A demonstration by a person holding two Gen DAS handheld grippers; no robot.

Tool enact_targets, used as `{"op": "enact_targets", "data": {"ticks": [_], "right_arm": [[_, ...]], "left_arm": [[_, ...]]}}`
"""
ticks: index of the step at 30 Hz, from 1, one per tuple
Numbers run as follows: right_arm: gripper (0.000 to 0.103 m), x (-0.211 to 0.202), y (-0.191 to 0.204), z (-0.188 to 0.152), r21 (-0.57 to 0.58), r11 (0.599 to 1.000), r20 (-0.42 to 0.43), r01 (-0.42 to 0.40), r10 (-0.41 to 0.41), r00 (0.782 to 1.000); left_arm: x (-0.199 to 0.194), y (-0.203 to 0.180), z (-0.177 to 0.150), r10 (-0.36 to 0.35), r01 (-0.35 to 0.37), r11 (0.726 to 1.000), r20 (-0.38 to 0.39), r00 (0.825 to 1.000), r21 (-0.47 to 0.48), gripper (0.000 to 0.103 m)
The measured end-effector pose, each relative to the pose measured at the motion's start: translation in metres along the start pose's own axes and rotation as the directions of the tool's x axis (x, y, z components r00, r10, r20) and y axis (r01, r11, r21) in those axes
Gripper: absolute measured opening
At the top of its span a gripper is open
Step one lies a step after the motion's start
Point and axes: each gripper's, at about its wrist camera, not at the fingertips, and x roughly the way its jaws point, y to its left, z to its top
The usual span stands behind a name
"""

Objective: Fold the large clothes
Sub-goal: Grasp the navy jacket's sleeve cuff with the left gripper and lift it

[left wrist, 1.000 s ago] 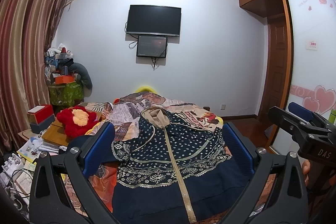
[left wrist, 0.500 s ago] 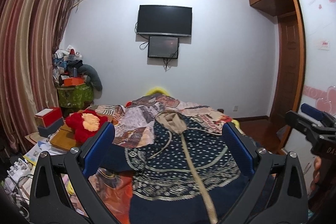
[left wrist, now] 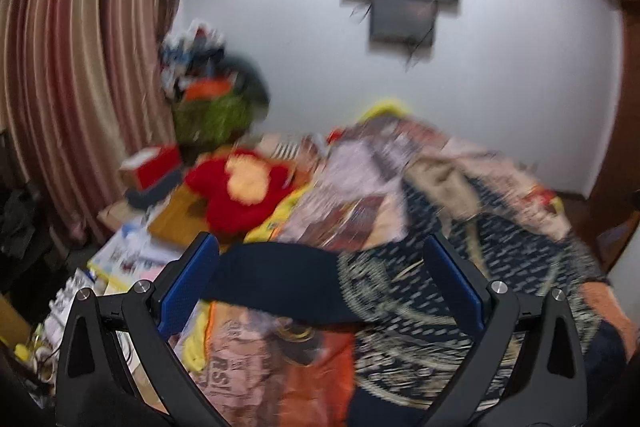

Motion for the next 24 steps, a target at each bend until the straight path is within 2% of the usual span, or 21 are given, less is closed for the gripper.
{"op": "enact_targets", "data": {"ticks": [3, 5, 8, 11, 17, 19, 20, 21, 22, 23, 24], "right_arm": [[0.103, 0.047, 0.001, -0.003, -0.037, 0.999, -0.067, 0.009, -0.011, 0.998], [0.103, 0.078, 0.000, -0.005, -0.051, 0.998, -0.122, -0.024, 0.017, 0.992], [0.103, 0.118, -0.001, -0.011, -0.046, 0.997, -0.184, -0.067, 0.057, 0.981], [0.103, 0.146, -0.002, -0.016, -0.038, 0.995, -0.229, -0.093, 0.082, 0.970], [0.103, 0.203, -0.003, -0.029, 0.001, 0.990, -0.327, -0.143, 0.136, 0.935], [0.103, 0.221, -0.003, -0.035, 0.013, 0.987, -0.358, -0.158, 0.152, 0.921], [0.103, 0.228, -0.003, -0.038, 0.019, 0.987, -0.371, -0.163, 0.158, 0.915], [0.103, 0.236, -0.003, -0.041, 0.031, 0.985, -0.386, -0.170, 0.169, 0.907], [0.103, 0.243, -0.003, -0.045, 0.045, 0.983, -0.401, -0.178, 0.181, 0.898], [0.103, 0.250, -0.004, -0.048, 0.060, 0.981, -0.415, -0.183, 0.191, 0.890], [0.103, 0.254, -0.005, -0.051, 0.071, 0.980, -0.425, -0.186, 0.199, 0.883]], "left_arm": [[0.049, 0.021, -0.012, 0.027, -0.032, 0.999, -0.115, 0.993, -0.040, 0.103], [0.083, 0.039, -0.022, 0.016, -0.035, 0.996, -0.209, 0.978, -0.088, 0.103], [0.129, 0.065, -0.043, -0.026, -0.043, 0.982, -0.354, 0.935, -0.186, 0.103], [0.154, 0.087, -0.063, -0.051, -0.074, 0.960, -0.429, 0.902, -0.271, 0.100], [0.185, 0.108, -0.084, -0.122, -0.101, 0.914, -0.503, 0.855, -0.392, 0.093], [0.196, 0.114, -0.087, -0.155, -0.102, 0.895, -0.517, 0.842, -0.435, 0.084], [0.201, 0.115, -0.089, -0.177, -0.101, 0.882, -0.523, 0.834, -0.461, 0.081], [0.207, 0.119, -0.092, -0.212, -0.101, 0.859, -0.530, 0.821, -0.501, 0.076], [0.213, 0.124, -0.096, -0.238, -0.114, 0.831, -0.533, 0.812, -0.545, 0.076], [0.214, 0.128, -0.098, -0.247, -0.125, 0.806, -0.522, 0.817, -0.578, 0.075], [0.218, 0.130, -0.098, -0.248, -0.129, 0.797, -0.515, 0.821, -0.591, 0.071]]}}
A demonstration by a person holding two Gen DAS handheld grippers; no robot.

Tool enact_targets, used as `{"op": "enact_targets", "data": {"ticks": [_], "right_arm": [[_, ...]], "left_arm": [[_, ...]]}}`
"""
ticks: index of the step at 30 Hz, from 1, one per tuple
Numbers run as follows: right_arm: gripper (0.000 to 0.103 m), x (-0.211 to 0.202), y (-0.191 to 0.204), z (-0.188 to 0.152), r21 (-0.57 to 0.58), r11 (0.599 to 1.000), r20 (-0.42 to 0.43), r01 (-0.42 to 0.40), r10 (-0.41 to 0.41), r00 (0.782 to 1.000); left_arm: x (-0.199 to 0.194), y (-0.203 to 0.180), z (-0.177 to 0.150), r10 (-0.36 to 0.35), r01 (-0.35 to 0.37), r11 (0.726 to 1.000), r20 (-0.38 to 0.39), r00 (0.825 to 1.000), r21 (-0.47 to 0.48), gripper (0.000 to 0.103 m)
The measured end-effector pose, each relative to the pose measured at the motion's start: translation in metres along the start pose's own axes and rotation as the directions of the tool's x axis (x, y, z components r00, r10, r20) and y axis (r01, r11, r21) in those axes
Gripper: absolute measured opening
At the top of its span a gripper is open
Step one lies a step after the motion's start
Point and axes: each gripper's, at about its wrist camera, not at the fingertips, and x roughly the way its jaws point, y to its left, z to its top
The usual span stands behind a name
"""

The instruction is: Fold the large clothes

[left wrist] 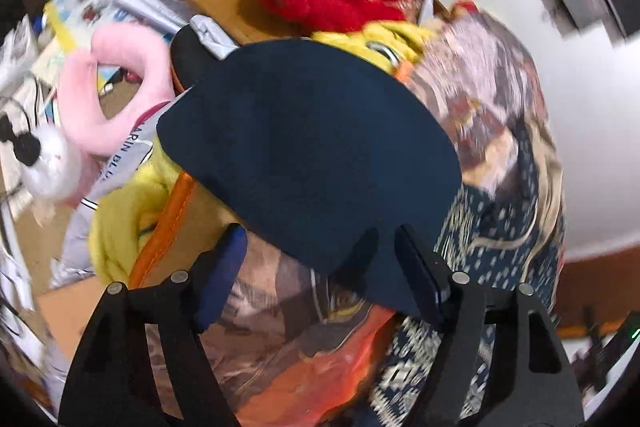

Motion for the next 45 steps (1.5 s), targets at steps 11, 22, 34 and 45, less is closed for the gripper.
{"op": "enact_targets", "data": {"ticks": [11, 22, 34, 45], "right_arm": [[0.103, 0.026, -0.009, -0.006, 0.010, 0.999, -0.069, -0.042, 0.043, 0.997], [0.103, 0.011, -0.011, -0.006, 0.005, 0.998, -0.091, -0.067, 0.067, 0.994], [0.103, -0.037, -0.027, -0.015, -0.053, 0.998, -0.041, -0.022, 0.020, 0.999], [0.103, -0.055, -0.083, -0.049, -0.008, 0.999, -0.087, 0.036, -0.037, 0.996]], "left_arm": [[-0.010, -0.024, 0.013, 0.122, -0.133, 0.986, 0.111, 0.986, 0.096, 0.007], [-0.051, -0.158, -0.024, 0.024, -0.168, 0.863, 0.294, 0.955, 0.476, 0.003], [-0.051, -0.330, -0.112, -0.247, 0.072, 0.661, 0.127, 0.961, 0.747, 0.003], [0.027, -0.399, -0.198, -0.186, 0.197, 0.546, -0.112, 0.976, 0.814, 0.002]]}}
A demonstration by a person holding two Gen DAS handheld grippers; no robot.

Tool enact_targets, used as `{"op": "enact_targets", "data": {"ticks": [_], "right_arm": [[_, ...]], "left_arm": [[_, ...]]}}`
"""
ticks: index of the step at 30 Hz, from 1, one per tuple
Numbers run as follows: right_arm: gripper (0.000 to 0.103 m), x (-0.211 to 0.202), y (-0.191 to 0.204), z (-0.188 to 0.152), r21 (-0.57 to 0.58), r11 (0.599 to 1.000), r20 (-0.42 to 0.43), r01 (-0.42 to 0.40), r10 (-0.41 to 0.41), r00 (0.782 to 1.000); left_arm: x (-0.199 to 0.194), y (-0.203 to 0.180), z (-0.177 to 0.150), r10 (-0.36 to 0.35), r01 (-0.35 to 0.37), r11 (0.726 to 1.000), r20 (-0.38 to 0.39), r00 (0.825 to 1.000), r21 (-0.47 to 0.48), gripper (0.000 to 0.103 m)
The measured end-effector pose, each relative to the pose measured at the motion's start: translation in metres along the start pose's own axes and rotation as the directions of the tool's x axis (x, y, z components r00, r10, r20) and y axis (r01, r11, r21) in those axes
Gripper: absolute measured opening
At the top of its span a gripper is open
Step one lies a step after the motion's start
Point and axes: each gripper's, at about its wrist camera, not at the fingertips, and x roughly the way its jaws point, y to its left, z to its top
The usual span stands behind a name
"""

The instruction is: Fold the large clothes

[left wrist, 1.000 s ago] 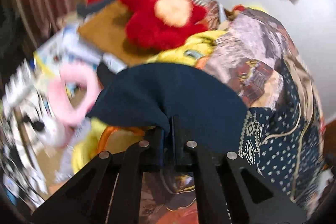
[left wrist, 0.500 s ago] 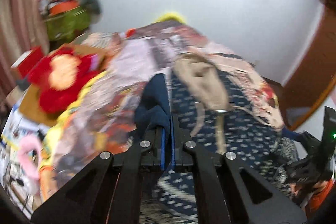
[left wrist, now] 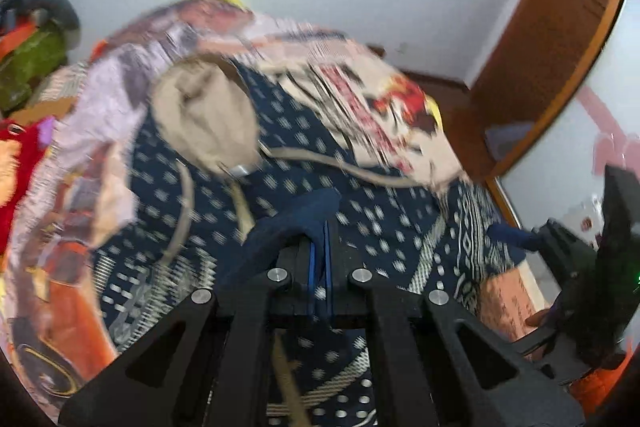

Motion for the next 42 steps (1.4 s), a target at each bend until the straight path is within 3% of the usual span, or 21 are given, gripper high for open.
{"op": "enact_targets", "data": {"ticks": [8, 12, 14, 16, 19, 22, 26, 30, 35, 42], "right_arm": [[0.103, 0.009, -0.034, -0.026, 0.115, 0.993, -0.077, -0.025, 0.034, 0.996], [0.103, 0.012, -0.034, -0.028, 0.136, 0.990, -0.097, -0.040, 0.054, 0.994], [0.103, 0.011, -0.028, -0.025, 0.120, 0.992, -0.096, -0.042, 0.054, 0.994], [0.103, 0.010, -0.020, -0.020, 0.094, 0.995, -0.090, -0.045, 0.053, 0.995], [0.103, 0.008, -0.003, -0.010, 0.050, 0.997, -0.079, -0.061, 0.065, 0.995], [0.103, 0.010, 0.017, -0.001, 0.012, 0.997, -0.076, -0.076, 0.077, 0.994], [0.103, 0.021, 0.049, 0.009, -0.039, 0.994, -0.092, -0.103, 0.099, 0.991], [0.101, 0.041, 0.081, 0.009, -0.098, 0.989, -0.130, -0.113, 0.100, 0.986], [0.092, 0.080, 0.116, 0.009, -0.173, 0.979, -0.212, -0.109, 0.071, 0.975], [0.068, 0.135, 0.141, 0.001, -0.248, 0.965, -0.325, -0.087, 0.002, 0.946]], "left_arm": [[0.057, -0.022, -0.043, -0.024, 0.037, 0.997, -0.198, 0.980, 0.061, 0.002], [0.061, -0.025, -0.059, -0.003, 0.036, 0.993, -0.274, 0.962, 0.113, 0.016], [0.054, -0.023, -0.062, 0.012, 0.027, 0.990, -0.278, 0.961, 0.136, 0.022], [0.037, -0.016, -0.064, 0.015, 0.026, 0.988, -0.265, 0.964, 0.150, 0.035], [0.003, 0.009, -0.063, 0.027, -0.003, 0.993, -0.203, 0.979, 0.122, 0.053], [-0.030, 0.043, -0.061, 0.083, -0.072, 0.994, -0.131, 0.988, 0.086, 0.061], [-0.058, 0.095, -0.073, 0.233, -0.227, 0.971, -0.080, 0.969, 0.070, 0.065], [-0.056, 0.144, -0.100, 0.309, -0.305, 0.951, -0.130, 0.942, 0.050, 0.065], [-0.038, 0.183, -0.143, 0.300, -0.303, 0.953, -0.224, 0.927, 0.024, 0.065], [-0.003, 0.203, -0.183, 0.274, -0.289, 0.957, -0.316, 0.908, 0.000, 0.065]]}}
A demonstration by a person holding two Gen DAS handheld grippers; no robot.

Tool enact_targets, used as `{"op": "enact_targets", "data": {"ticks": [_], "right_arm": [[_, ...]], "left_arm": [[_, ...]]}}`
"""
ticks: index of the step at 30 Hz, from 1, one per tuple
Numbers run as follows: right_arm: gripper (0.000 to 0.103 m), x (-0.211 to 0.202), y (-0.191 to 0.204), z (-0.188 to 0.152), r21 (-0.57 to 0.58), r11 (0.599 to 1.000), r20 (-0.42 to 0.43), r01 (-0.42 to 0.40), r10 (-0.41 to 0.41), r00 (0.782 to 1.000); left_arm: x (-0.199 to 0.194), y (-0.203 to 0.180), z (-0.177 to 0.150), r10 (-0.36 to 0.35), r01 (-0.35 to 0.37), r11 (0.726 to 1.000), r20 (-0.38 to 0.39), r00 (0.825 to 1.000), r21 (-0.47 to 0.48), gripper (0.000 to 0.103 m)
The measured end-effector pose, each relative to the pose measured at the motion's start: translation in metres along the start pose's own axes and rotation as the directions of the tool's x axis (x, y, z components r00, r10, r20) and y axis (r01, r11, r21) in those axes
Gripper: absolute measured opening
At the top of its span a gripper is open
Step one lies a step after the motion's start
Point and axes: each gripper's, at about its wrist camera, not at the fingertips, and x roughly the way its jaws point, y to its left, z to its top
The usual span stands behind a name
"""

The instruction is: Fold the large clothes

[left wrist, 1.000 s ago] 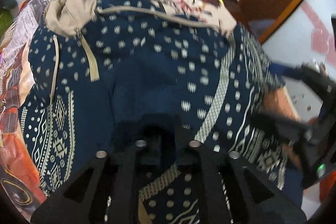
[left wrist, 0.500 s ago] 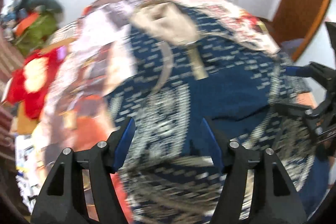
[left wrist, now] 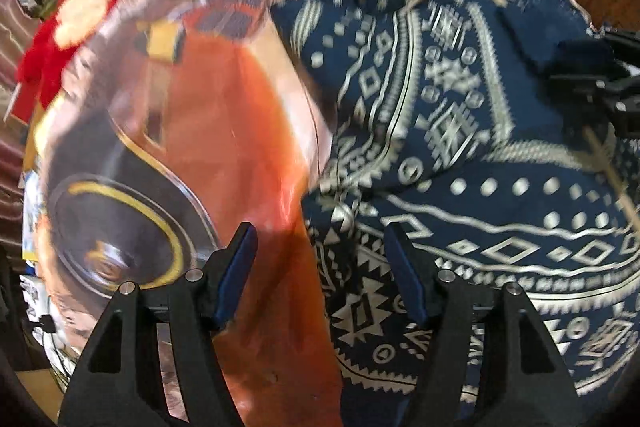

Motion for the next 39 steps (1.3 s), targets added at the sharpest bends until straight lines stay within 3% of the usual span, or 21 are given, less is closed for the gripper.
{"op": "enact_targets", "data": {"ticks": [5, 9, 13, 16, 20, 27, 39], "right_arm": [[0.064, 0.012, 0.006, -0.002, -0.055, 0.996, 0.017, 0.065, -0.064, 0.998], [0.044, 0.010, 0.007, -0.002, -0.072, 0.991, 0.034, 0.114, -0.112, 0.993], [0.021, 0.005, 0.007, -0.007, -0.098, 0.981, 0.063, 0.169, -0.164, 0.984], [0.012, -0.003, 0.000, -0.010, -0.074, 0.984, 0.097, 0.165, -0.157, 0.983], [0.009, -0.023, -0.011, -0.012, -0.012, 0.991, 0.168, 0.137, -0.133, 0.977], [0.008, -0.074, -0.035, -0.010, 0.081, 0.989, 0.295, 0.123, -0.142, 0.945], [0.007, -0.133, -0.125, -0.060, 0.309, 0.944, 0.346, 0.114, -0.224, 0.911]], "left_arm": [[0.011, 0.003, 0.007, 0.000, 0.002, 0.999, 0.028, 1.000, -0.045, 0.065], [0.020, 0.008, 0.019, 0.007, -0.004, 0.995, 0.036, 0.999, -0.098, 0.065], [0.021, 0.006, 0.022, 0.041, -0.037, 0.995, 0.047, 0.998, -0.088, 0.065], [0.020, 0.002, 0.022, 0.057, -0.053, 0.995, 0.048, 0.997, -0.083, 0.065], [0.020, 0.004, 0.020, 0.063, -0.060, 0.994, 0.035, 0.997, -0.095, 0.065], [0.021, 0.001, 0.022, 0.098, -0.096, 0.991, 0.021, 0.995, -0.093, 0.065], [0.021, -0.003, 0.024, 0.120, -0.117, 0.988, 0.022, 0.993, -0.098, 0.065]]}}
